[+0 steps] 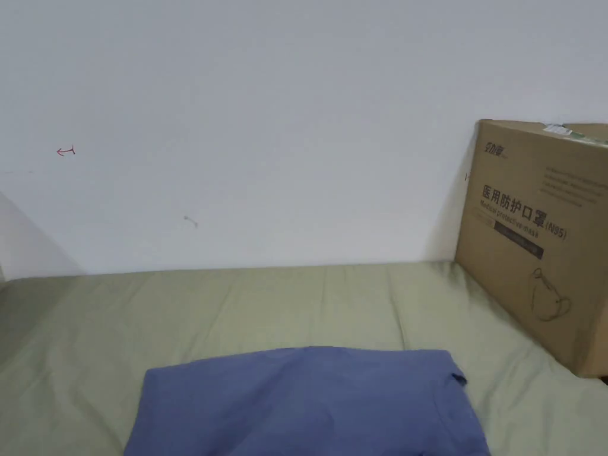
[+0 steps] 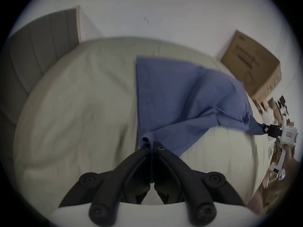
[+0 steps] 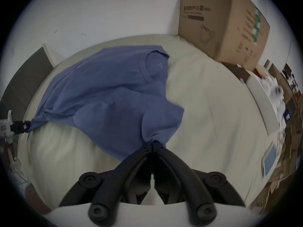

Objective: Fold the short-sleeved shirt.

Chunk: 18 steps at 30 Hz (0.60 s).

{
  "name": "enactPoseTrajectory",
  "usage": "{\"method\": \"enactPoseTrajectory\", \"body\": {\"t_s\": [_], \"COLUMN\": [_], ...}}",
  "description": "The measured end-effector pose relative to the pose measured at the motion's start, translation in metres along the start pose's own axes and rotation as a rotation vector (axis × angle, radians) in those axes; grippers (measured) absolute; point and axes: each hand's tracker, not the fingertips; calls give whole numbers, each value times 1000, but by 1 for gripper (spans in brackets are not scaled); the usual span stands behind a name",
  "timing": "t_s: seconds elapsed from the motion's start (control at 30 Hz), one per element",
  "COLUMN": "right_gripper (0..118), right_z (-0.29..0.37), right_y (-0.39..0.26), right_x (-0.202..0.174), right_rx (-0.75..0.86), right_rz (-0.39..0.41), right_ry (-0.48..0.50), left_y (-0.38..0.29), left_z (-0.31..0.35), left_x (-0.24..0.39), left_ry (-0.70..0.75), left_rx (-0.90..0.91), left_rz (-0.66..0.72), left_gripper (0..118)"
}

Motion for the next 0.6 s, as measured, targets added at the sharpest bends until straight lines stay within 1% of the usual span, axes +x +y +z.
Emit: {"method": "enactPoseTrajectory", "body": {"t_s": [0.03, 0.1, 0.13, 0.17, 0.23, 0.27, 0.33, 0.43, 0.5, 0.6], "right_gripper": [1, 0, 0, 1, 1, 1, 0, 1, 1, 1], "right_z": [15, 52, 67, 80, 98, 105, 111, 110, 106, 102], "right_y": [-21, -59, -74, -88, -112, -123, -138, -147, -146, -139], "right_x": [9, 27, 37, 47, 63, 68, 71, 64, 58, 51], "right_rx": [29, 20, 20, 20, -7, -14, -48, -76, -76, -92], "right_rz": [-5, -18, -35, -71, -87, -85, -49, 7, 28, 40], "right_ry": [-13, 23, 36, 52, 56, 56, 66, 57, 36, 20], "left_y": [-16, -45, -57, -67, -88, -98, -115, -131, -136, -137], "left_z": [12, 46, 58, 69, 90, 97, 105, 109, 106, 107], "left_x": [-5, -14, -19, -25, -33, -35, -31, -25, -24, -28], "left_ry": [5, -17, -15, -20, -38, -52, -70, -76, -109, -84], "left_rx": [8, 24, 25, 21, 7, -7, -37, -74, -127, -118], "left_rz": [2, -20, -20, -11, -12, -18, -51, -112, -78, -52], "left_gripper": [1, 1, 1, 1, 1, 1, 1, 1, 1, 1]}}
